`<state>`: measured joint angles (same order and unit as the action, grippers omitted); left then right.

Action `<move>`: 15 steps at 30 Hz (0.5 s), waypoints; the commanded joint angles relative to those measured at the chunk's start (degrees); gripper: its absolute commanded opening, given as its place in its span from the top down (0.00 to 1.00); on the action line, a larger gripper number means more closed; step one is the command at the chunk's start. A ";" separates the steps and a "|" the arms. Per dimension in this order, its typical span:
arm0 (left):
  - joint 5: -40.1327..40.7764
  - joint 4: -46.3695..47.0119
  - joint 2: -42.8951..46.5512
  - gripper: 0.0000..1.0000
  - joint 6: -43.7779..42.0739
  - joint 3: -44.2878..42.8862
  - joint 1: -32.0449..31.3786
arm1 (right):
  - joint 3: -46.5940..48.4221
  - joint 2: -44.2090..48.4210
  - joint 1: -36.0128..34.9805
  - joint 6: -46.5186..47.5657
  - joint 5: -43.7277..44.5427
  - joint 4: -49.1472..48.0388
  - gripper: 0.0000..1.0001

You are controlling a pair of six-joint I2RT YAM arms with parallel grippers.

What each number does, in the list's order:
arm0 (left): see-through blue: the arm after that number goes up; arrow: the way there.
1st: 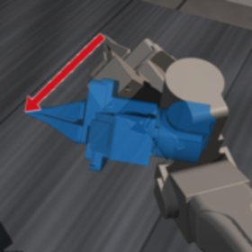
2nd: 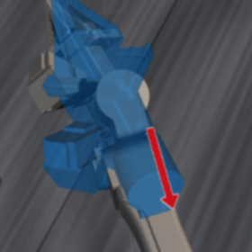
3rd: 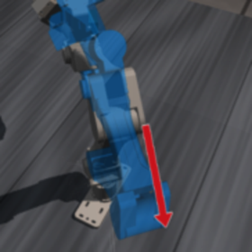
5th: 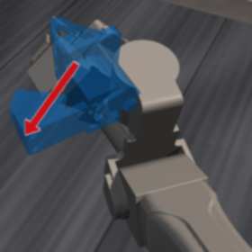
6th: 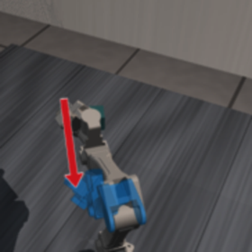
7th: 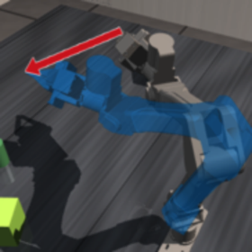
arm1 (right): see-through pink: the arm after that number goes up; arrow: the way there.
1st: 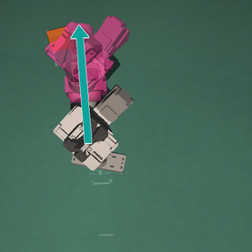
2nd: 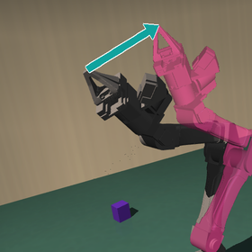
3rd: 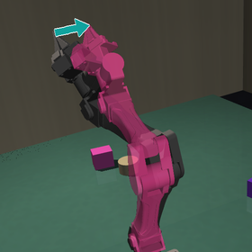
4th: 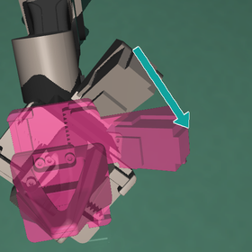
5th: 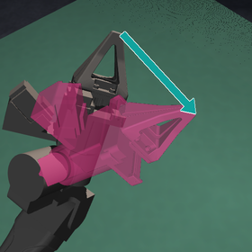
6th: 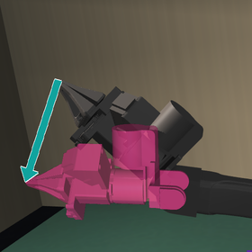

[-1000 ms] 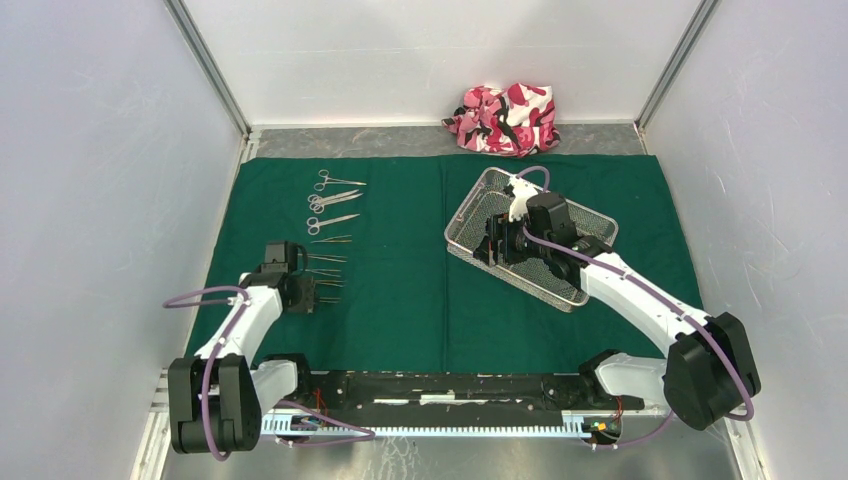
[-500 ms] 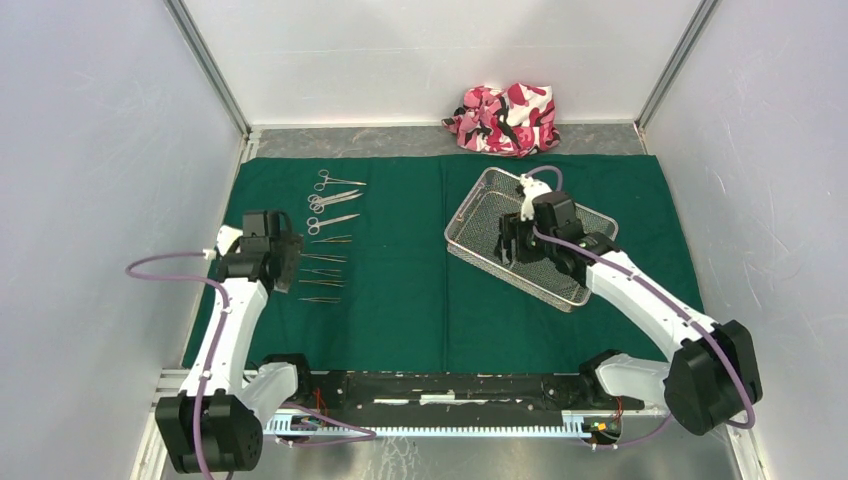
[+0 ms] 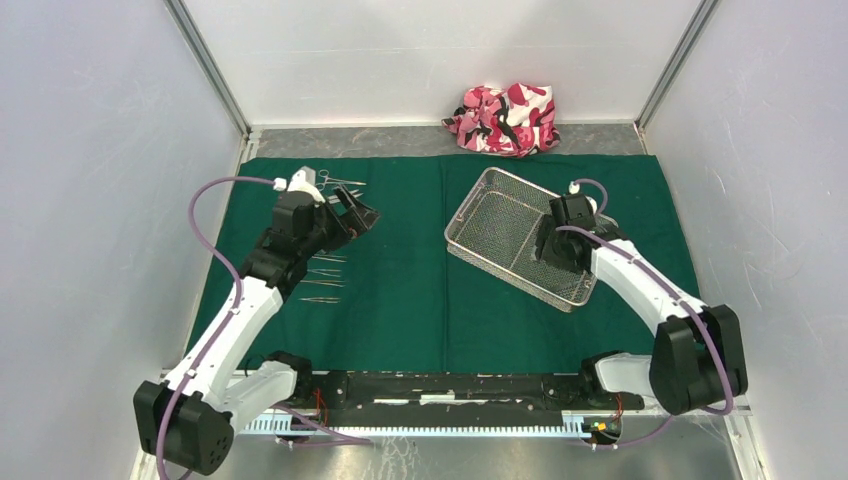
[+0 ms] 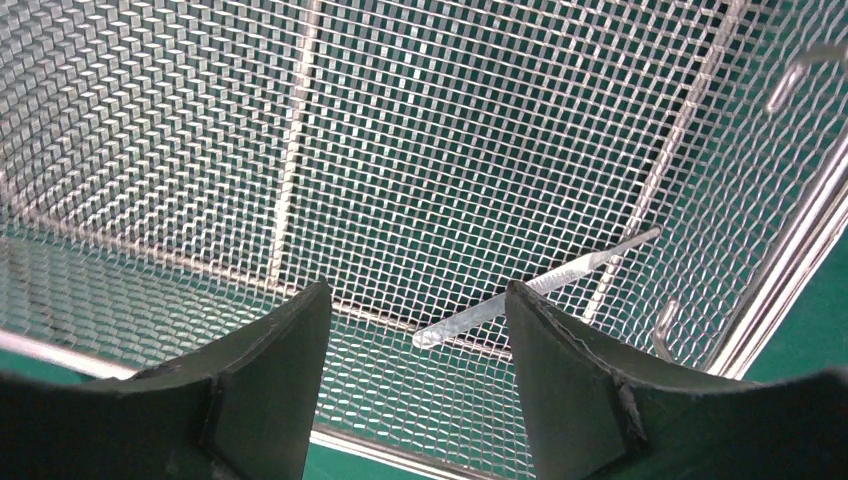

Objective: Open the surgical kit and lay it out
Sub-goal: Pick up the medical item from the container.

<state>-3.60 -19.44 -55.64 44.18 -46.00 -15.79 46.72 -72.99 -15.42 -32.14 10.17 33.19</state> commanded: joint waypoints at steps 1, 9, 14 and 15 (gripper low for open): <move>-4.92 7.22 -0.98 0.02 -7.36 -0.87 -2.99 | 1.88 -3.90 0.66 -12.87 5.26 4.01 0.30; 2.78 7.38 -2.05 0.01 -17.91 -1.51 -10.30 | 0.53 -7.48 1.45 -25.67 8.35 7.61 0.32; 6.77 8.00 -2.84 0.00 -20.31 -0.92 -14.45 | -2.47 -6.94 1.91 -29.65 8.46 6.17 0.32; 7.08 8.29 -3.00 0.00 -20.55 -0.67 -15.11 | -2.95 -7.22 2.01 -29.90 8.09 5.36 0.32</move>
<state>-0.51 -14.46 -58.08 29.10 -46.00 -28.71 45.65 -80.95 -13.87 -55.88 16.12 38.24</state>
